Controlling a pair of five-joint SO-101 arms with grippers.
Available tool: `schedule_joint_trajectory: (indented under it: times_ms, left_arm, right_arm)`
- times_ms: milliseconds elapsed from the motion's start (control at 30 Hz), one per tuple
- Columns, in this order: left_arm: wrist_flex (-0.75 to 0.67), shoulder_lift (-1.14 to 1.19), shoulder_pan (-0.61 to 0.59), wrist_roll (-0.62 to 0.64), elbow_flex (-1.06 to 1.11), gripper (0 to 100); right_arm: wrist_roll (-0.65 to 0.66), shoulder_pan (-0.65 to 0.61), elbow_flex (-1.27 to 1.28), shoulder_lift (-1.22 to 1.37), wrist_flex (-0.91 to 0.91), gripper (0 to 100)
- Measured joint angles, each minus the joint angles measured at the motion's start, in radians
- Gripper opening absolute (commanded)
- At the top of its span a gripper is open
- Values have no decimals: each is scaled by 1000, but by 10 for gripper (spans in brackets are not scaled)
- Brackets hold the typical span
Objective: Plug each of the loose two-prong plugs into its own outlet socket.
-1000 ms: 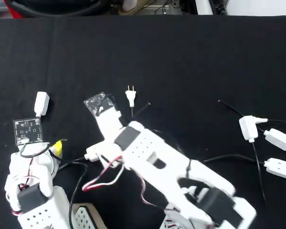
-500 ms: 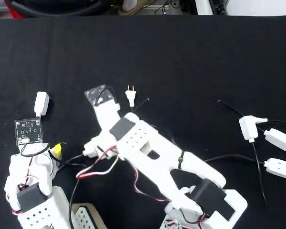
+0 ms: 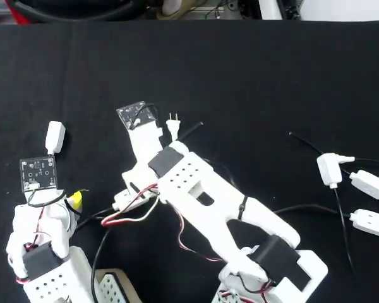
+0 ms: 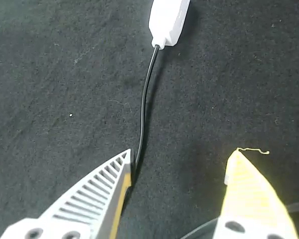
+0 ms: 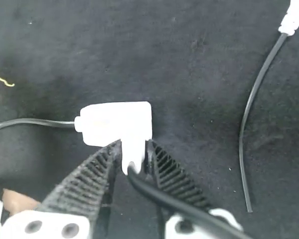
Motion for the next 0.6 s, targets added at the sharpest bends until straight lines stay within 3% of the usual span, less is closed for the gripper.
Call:
schedule_joint_trajectory:
  times_ms: [600]
  left_arm:
    - [0,0,0,0,0,299]
  right_arm:
    - [-49,25,-54,172,-48,11]
